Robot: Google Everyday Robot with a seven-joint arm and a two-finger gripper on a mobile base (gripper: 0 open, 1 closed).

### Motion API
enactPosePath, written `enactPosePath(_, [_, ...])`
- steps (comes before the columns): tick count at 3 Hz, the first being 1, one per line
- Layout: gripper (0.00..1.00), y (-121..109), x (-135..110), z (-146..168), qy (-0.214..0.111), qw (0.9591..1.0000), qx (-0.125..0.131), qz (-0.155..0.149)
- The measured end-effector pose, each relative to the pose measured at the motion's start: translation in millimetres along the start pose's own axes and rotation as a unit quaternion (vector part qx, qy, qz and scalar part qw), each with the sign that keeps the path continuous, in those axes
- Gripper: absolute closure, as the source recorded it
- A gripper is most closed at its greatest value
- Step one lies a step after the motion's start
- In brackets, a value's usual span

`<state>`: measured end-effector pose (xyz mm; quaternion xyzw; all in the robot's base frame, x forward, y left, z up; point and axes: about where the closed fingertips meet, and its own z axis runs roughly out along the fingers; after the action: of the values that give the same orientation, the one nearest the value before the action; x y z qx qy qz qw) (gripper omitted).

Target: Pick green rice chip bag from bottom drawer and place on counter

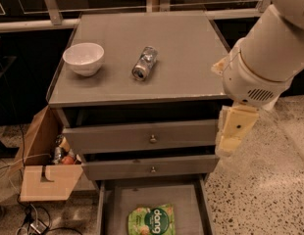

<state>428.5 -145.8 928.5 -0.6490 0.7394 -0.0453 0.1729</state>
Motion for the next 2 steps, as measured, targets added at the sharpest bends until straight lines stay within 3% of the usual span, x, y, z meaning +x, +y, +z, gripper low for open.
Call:
enactPosePath(1, [0.00, 0.1, 0.0, 0.1, 0.000, 1.0000, 0.000, 0.000])
enactPosePath(2, [0.00, 22.9, -6.0, 21.6, -0.001, 0.9999, -0.013, -0.002])
